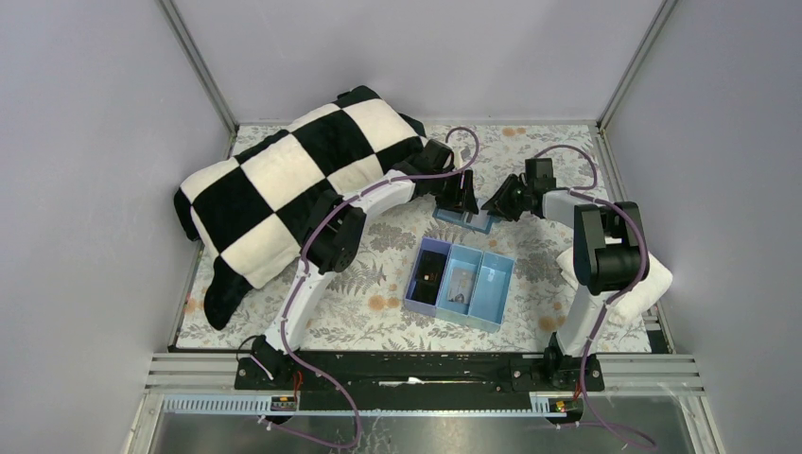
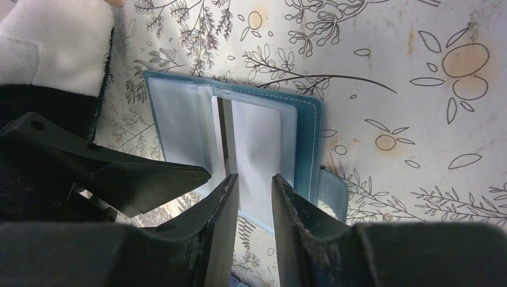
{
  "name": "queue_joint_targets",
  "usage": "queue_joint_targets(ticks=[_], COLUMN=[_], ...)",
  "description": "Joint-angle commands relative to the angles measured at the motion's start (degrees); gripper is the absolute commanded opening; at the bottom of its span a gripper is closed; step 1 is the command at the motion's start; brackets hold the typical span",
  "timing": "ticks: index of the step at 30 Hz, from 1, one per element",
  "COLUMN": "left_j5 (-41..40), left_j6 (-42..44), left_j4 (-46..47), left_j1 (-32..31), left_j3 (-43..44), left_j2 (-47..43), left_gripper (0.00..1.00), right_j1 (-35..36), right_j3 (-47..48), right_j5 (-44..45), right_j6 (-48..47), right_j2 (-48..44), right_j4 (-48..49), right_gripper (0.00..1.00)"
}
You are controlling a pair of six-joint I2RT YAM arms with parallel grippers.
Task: Take the credit cards out of the card holder
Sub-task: Remove the credit card from the card holder.
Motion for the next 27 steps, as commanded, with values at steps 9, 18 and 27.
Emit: queue_joint_targets(ticks=[9,18,27], left_j5=[0.86,0.9,0.56], left_j6=[1.23,1.37,1.97], left_j4=[1.04,1.01,0.98], left_j1=[0.45,0.49,1.0], left_j3=[0.98,0.58,-0.57], left_j2=[1.08,1.78,2.73], left_gripper=[0.57,0.53,0.53], right_j1=[0.47,0.44,0.45], right_j3=[-1.26,-1.84,-2.12], right_j5=[2.55,3.08,1.98], right_j6=[-0.74,-0.76,-0.1], right_j2=[1.0,1.59,3.27], right_j4=[1.55,1.82,3.03], right_gripper=[0.34,0.34,0.34])
